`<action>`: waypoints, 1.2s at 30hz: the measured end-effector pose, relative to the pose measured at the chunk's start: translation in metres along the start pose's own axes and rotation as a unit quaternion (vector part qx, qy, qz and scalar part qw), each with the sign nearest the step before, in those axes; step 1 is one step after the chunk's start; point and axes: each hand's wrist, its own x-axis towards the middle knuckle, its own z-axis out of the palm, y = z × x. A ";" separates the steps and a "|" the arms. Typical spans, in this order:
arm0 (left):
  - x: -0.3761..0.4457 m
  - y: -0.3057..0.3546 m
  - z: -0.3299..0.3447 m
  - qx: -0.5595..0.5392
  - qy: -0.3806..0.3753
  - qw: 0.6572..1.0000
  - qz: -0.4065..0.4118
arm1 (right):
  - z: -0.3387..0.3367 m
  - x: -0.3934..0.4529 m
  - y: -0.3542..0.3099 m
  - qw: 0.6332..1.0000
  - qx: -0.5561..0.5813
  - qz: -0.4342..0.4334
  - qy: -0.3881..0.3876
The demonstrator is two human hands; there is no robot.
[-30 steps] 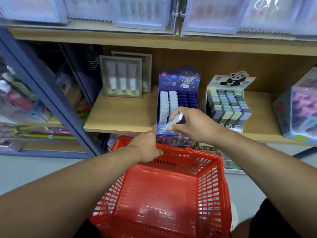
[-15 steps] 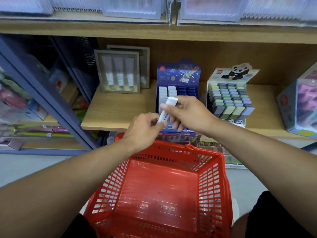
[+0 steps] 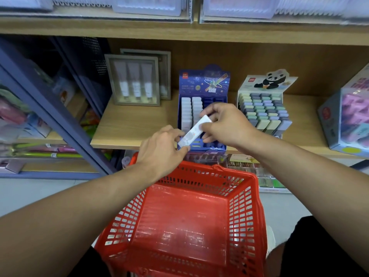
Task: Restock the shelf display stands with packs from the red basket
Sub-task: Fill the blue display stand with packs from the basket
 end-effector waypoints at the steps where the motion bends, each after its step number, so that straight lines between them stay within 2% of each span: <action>1: 0.001 -0.003 0.002 0.004 -0.022 1.000 -0.015 | -0.001 0.001 0.002 0.999 -0.039 -0.026 0.012; 4: 0.003 -0.011 0.006 -0.032 -0.098 0.993 -0.060 | 0.000 0.004 0.007 0.982 -0.145 -0.111 0.047; 7: 0.003 -0.013 0.008 -0.083 -0.179 0.979 -0.056 | 0.008 0.007 0.014 0.963 -0.204 -0.168 0.054; 9: 0.003 -0.012 0.008 -0.095 -0.206 0.972 -0.056 | 0.013 0.009 0.017 0.956 -0.220 -0.189 0.047; 19: 0.000 -0.004 -0.002 -0.082 -0.220 0.972 -0.035 | 0.021 0.010 0.013 0.935 -0.269 -0.229 0.017; 22: 0.000 -0.005 0.000 -0.070 -0.227 0.970 -0.051 | 0.022 0.011 0.015 0.932 -0.279 -0.233 0.006; 32: 0.000 -0.005 0.003 -0.082 -0.231 0.968 -0.063 | 0.026 0.020 0.018 0.935 -0.262 -0.220 0.095; 36: -0.001 -0.006 0.004 -0.078 -0.243 0.965 -0.063 | 0.028 0.024 0.019 0.926 -0.280 -0.238 0.086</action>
